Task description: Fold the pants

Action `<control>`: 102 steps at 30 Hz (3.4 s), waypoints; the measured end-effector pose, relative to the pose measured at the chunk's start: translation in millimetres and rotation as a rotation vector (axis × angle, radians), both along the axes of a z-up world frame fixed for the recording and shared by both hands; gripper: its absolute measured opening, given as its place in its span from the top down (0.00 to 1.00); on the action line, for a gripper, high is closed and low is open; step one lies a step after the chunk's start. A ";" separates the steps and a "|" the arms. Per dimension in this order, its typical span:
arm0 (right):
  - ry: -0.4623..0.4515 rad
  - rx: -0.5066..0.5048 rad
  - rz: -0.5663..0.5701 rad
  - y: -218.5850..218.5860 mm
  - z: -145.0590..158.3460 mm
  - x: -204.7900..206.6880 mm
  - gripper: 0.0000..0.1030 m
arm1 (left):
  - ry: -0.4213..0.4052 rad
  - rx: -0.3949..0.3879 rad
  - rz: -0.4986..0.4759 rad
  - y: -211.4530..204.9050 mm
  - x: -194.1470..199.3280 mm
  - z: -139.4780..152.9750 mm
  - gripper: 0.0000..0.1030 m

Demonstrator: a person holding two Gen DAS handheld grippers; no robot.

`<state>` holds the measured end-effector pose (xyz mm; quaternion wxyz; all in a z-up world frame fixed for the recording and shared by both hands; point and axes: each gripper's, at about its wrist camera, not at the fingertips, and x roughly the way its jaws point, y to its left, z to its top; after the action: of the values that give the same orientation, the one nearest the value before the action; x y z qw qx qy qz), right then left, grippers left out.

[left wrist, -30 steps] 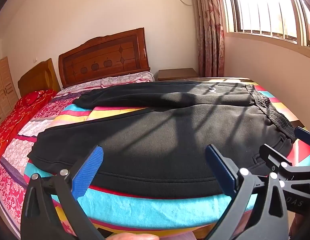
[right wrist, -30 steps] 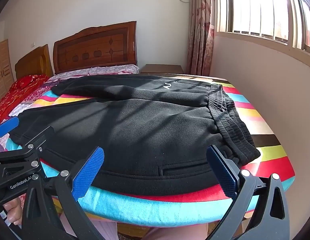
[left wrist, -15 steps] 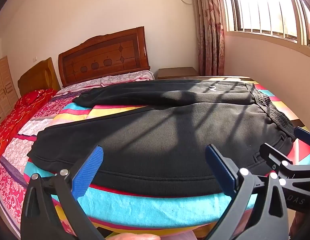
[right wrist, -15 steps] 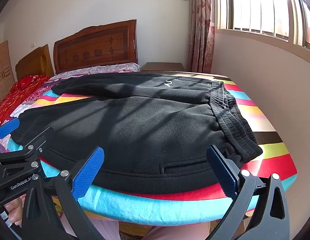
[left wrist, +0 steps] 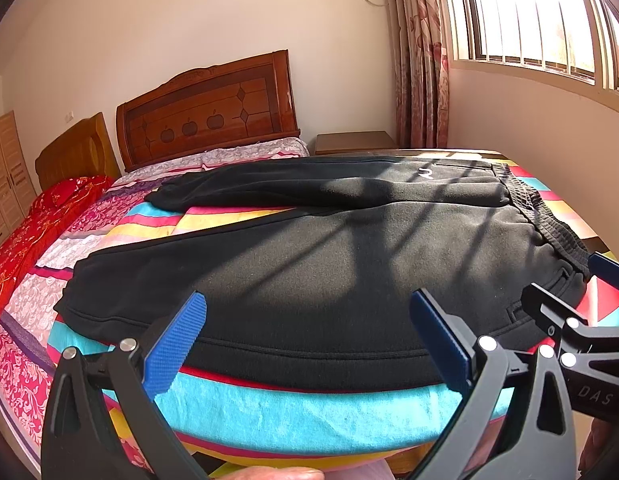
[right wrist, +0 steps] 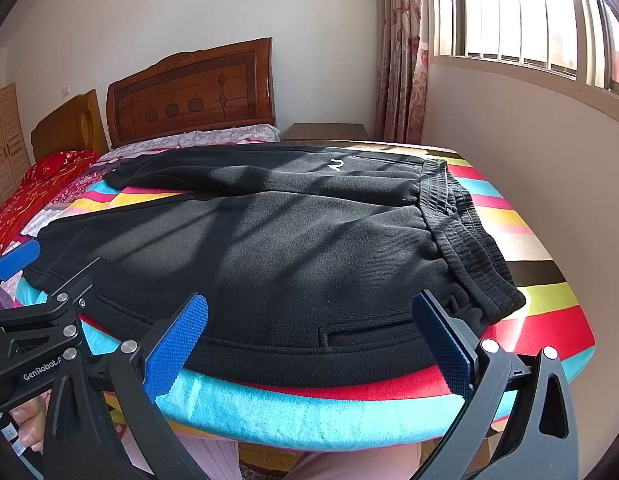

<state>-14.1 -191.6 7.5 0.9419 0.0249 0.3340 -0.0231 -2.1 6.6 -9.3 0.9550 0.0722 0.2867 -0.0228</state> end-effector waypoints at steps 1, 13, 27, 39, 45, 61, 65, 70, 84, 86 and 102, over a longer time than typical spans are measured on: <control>0.001 0.001 -0.001 -0.4 0.0 0.2 0.04 | 0.000 0.000 0.000 -0.2 0.1 0.3 0.01; 0.003 0.005 -0.001 -1.3 0.0 1.0 0.04 | 0.011 -0.001 -0.005 1.9 0.2 0.8 0.01; 0.005 0.012 -0.001 0.5 -0.6 -2.3 0.04 | 0.027 -0.005 -0.014 1.5 -0.2 1.2 0.01; 0.010 0.019 -0.005 0.3 -1.5 -4.1 0.04 | 0.039 -0.009 -0.009 1.9 1.9 -0.9 0.01; 0.013 0.022 -0.006 -2.1 -3.6 -3.3 0.04 | 0.052 -0.017 -0.004 3.0 3.2 -4.0 0.01; 0.031 0.024 0.020 -11.2 -15.3 8.7 0.04 | 0.112 0.018 0.012 3.7 19.9 -22.4 0.01; 0.023 0.043 0.130 -22.2 -6.9 40.6 0.04 | 0.148 0.062 -0.059 0.8 50.2 -19.8 0.01; 0.074 0.117 0.245 -66.2 19.7 127.5 0.04 | 0.149 0.183 -0.221 -6.8 112.1 5.9 0.01; 0.411 0.067 0.531 -133.0 -56.5 428.5 0.24 | 0.686 -0.457 -0.383 53.4 380.4 5.7 0.02; 0.446 0.064 0.585 -132.0 -68.3 443.5 0.24 | 0.795 -0.562 -0.342 65.1 407.2 -7.3 0.02; 0.231 -0.097 0.758 -107.1 -27.9 392.0 0.91 | 0.783 -0.694 -0.139 18.7 503.8 -16.7 0.09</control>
<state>378.0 -298.7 -20.3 0.8400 -0.1473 0.4220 0.3076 501.7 25.3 -26.0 0.7404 -0.2435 0.5921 -0.2048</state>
